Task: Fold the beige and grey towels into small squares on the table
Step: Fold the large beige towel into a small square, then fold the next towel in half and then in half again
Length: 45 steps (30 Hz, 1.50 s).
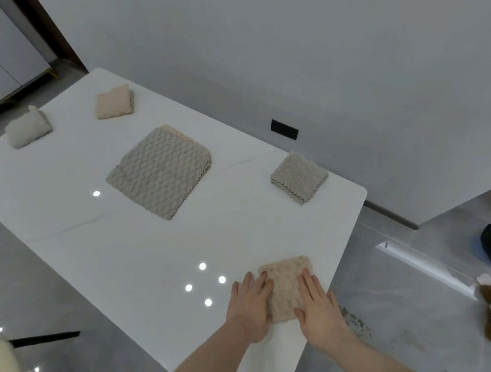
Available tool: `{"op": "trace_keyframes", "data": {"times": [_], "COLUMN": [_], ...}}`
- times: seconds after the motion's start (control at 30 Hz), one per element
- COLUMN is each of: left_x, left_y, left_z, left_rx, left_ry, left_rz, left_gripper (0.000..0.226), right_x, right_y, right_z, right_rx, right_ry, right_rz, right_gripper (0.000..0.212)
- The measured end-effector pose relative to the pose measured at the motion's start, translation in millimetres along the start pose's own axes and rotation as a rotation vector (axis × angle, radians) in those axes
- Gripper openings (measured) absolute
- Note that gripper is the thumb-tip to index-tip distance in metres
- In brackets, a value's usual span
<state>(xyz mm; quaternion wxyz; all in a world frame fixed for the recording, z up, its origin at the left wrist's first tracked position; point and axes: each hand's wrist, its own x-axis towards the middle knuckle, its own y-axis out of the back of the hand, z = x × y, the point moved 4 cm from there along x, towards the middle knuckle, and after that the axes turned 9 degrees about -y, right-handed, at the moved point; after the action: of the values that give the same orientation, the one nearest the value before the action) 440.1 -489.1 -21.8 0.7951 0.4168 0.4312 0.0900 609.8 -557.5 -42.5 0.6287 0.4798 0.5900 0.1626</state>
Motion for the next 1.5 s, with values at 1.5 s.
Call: {"op": "trace_keyframes", "data": {"times": [1.5], "left_x": [-206], "left_y": [144], "left_z": [-266], "left_rx": [-0.07], "left_ry": [0.062], "left_rz": [0.484], "left_gripper": [0.061], "right_x": [-68], "right_y": [91], "right_z": [-291], "right_rx": [0.236], "right_ry": [0.071], "right_rz": [0.179], "right_gripper": [0.077]}}
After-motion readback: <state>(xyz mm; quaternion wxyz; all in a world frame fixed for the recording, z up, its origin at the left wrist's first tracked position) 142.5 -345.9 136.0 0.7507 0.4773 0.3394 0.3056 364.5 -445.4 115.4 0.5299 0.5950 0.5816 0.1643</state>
